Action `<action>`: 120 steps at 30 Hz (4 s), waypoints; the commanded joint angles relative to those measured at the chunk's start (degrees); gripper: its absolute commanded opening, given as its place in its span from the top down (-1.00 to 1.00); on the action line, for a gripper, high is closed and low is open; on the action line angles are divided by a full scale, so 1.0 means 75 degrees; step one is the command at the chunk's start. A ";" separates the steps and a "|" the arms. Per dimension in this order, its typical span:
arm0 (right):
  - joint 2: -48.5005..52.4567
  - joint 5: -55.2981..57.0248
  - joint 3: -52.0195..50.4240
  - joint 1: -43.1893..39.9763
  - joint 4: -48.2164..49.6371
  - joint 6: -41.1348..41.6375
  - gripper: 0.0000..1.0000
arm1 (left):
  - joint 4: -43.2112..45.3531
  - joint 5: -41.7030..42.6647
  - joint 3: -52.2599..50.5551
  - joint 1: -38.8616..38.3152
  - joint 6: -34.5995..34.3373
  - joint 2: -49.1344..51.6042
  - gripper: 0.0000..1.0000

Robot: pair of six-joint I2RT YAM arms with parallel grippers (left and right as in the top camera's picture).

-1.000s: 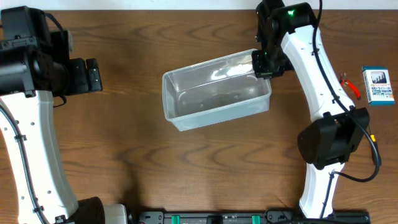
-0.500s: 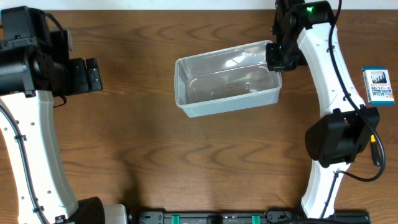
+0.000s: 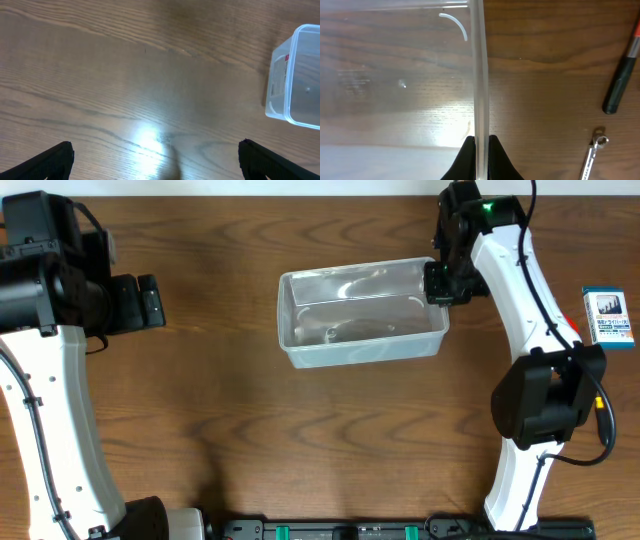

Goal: Pack container

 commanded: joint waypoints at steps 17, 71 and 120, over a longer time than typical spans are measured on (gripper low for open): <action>-0.0265 0.0221 -0.0548 -0.0685 0.0414 -0.0912 0.97 | -0.0038 0.0009 0.0152 0.0023 -0.0073 0.0032 -0.96; -0.0262 -0.0055 -0.0705 -0.0533 0.0166 -0.0347 0.81 | -0.0038 0.0009 0.0152 0.0023 -0.0073 0.0032 -0.96; 0.0143 -0.0580 -0.0708 -0.0699 0.1037 -0.2605 0.38 | -0.0096 0.0009 0.0152 0.0023 -0.0073 0.0032 -0.96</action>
